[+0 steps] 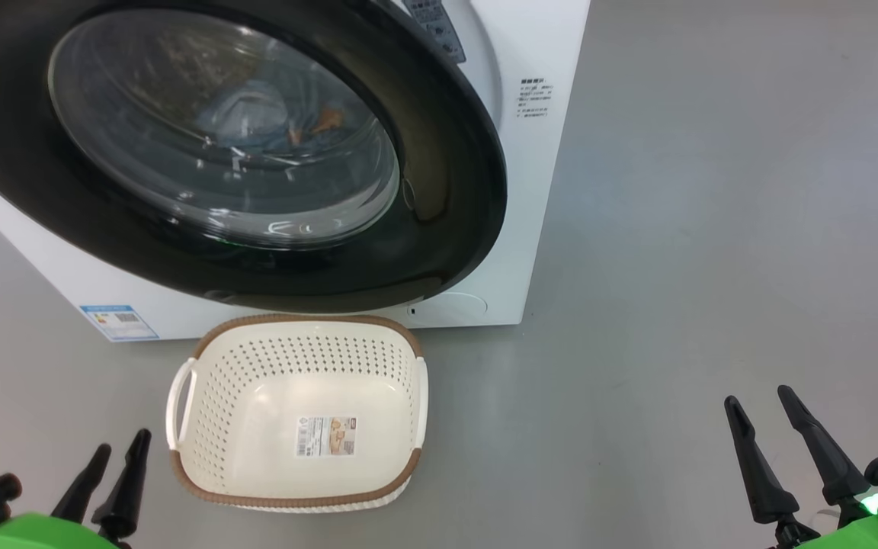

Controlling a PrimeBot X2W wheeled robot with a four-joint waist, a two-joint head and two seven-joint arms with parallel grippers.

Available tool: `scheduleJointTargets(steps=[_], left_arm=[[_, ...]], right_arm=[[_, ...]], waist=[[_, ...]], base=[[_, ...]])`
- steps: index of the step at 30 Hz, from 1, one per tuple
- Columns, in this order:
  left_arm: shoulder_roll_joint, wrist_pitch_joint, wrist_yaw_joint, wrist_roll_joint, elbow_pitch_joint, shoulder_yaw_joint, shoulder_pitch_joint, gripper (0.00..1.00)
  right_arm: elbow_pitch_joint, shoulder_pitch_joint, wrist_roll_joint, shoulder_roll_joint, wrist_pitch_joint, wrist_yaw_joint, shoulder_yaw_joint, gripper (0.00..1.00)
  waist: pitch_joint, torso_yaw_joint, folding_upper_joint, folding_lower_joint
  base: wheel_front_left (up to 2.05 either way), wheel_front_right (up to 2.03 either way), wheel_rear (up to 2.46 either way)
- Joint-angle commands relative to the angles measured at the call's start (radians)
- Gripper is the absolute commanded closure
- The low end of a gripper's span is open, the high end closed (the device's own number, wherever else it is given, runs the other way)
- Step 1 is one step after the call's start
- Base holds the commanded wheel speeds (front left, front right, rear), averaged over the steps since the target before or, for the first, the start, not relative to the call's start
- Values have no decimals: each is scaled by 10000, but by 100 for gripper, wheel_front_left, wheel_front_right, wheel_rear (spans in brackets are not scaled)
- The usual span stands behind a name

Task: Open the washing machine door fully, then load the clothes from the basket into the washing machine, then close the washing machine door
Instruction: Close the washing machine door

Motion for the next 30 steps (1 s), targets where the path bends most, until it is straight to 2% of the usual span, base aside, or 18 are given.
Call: scheduleJointTargets(steps=[1,5,8,12,24,30], left_arm=[[298,-167,-31,181,44,335,-69,0],[-69,-202,-31,1032,363,1000,98,0],[-480,-205,-31,1742,430,1856,423,0],[-930,-206,-31,3114,352,2890,843,0],[-2240,-207,-31,7034,-761,5443,1865,0],[-2739,-208,-31,8254,-1382,6127,2196,0]], right_arm=[[-196,160,115,-214,-49,16,193,0],[-201,267,151,-232,-49,16,140,0],[-204,349,182,-254,-49,16,118,0],[-210,460,224,-264,-49,16,40,0],[-154,550,255,-250,-49,16,-67,0],[-144,573,251,-234,-49,16,-111,0]], waist=[[-98,-24,0,0],[-233,-39,0,0],[-329,-54,0,0],[-399,-48,0,0],[-504,-111,0,0],[-511,-133,0,0]], base=[[0,0,0],[0,0,0],[0,0,0],[0,0,0],[0,0,0],[0,0,0]])
